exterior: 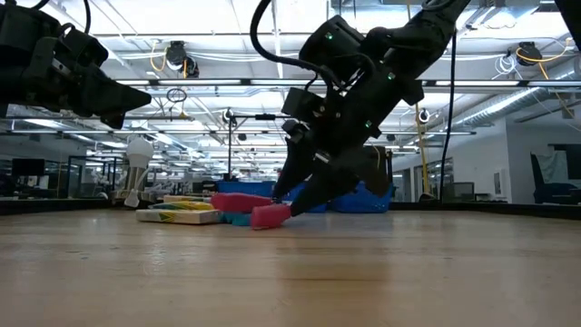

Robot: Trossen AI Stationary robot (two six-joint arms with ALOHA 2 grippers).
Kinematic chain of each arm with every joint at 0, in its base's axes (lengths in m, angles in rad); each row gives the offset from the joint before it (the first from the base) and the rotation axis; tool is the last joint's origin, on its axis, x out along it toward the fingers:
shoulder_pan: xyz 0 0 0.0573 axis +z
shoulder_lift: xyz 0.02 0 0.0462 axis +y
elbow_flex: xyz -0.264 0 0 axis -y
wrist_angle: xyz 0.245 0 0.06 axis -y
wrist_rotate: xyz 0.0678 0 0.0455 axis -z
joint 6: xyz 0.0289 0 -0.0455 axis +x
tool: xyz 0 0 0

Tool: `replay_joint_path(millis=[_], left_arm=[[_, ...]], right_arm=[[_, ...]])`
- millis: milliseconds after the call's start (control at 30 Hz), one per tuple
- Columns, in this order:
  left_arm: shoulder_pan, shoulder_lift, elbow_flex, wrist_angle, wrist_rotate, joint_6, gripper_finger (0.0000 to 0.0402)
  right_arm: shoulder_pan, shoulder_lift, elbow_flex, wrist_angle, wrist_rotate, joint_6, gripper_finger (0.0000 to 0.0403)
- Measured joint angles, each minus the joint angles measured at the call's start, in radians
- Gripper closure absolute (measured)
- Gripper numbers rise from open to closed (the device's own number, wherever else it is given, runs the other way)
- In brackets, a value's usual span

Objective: Pick & Place School Supplies
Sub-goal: Put the red ticket punch into the right blue bin

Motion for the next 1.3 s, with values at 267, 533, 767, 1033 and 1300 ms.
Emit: replay_joint_path(millis=[267,533,767,1033,1300], left_arm=[[0.000,0.000,0.000,0.000,0.000,0.000,0.0382],[0.000,0.000,0.000,0.000,0.000,0.000,0.0382],[0.000,0.000,0.000,0.000,0.000,0.000,0.0382],[0.000,0.000,0.000,0.000,-0.001,0.000,0.0382],[0.000,0.000,0.000,0.000,-0.001,0.000,0.0382]], right_arm=[[0.000,0.000,0.000,-0.036,-0.064,0.050,0.0210],[0.000,-0.002,0.000,-0.132,-0.086,0.184,0.0263],[0.000,-0.003,0.002,-0.169,-0.112,0.233,0.0291],[0.001,-0.007,0.001,-0.169,-0.110,0.278,0.0296],[0.001,-0.060,-0.002,-0.157,-0.104,0.280,0.0297]])
